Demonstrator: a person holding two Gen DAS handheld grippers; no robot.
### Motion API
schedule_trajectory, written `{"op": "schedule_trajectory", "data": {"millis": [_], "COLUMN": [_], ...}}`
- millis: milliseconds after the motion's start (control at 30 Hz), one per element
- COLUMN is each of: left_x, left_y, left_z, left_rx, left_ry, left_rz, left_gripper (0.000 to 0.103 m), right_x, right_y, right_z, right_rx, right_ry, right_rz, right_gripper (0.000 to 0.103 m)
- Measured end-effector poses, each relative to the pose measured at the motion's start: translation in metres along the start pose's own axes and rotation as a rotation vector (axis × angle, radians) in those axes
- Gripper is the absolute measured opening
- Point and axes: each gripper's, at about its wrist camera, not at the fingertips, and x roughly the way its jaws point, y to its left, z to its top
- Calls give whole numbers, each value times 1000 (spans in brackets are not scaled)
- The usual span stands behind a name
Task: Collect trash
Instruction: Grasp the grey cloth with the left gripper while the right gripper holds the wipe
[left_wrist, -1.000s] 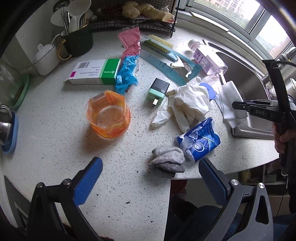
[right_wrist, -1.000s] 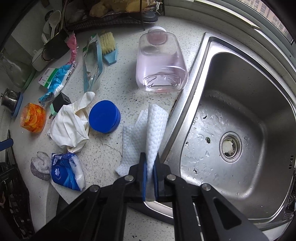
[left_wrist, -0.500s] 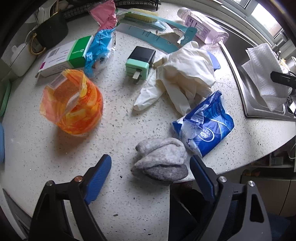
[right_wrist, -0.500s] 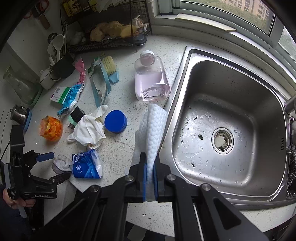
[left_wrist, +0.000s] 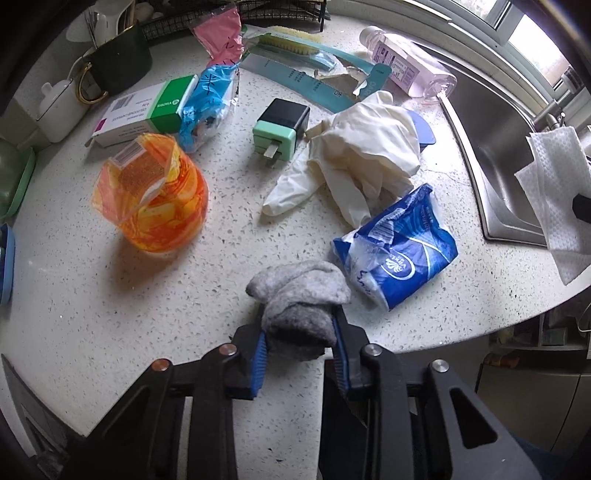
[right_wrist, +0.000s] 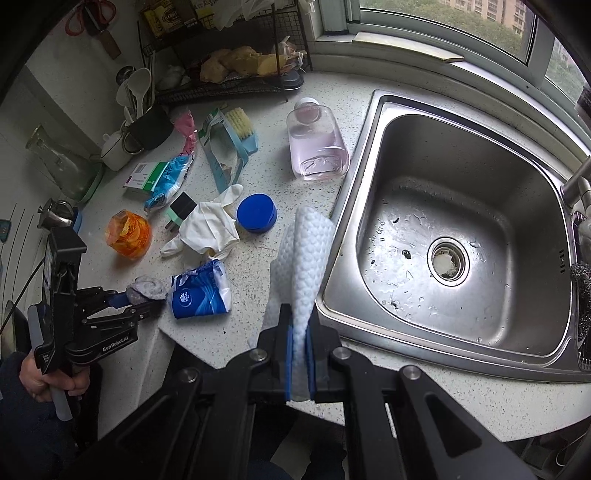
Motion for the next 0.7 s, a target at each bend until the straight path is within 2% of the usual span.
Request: {"op": "schedule_trajectory", "data": {"millis": [167, 367, 700], "left_x": [-45, -88, -95], "left_y": [-19, -67, -143], "left_z": [-30, -68, -117], "left_rx": [-67, -85, -72], "left_ry": [-74, -149, -160], "left_rz": [10, 7, 22], "left_gripper": [26, 25, 25], "right_x": [-14, -40, -67], "right_y": [-5, -16, -45], "right_z": [-25, -65, -132], "right_rx": [-41, -92, -132], "right_ry": [-11, -36, -51], "right_rz": [60, 103, 148], "right_gripper": [5, 5, 5]}}
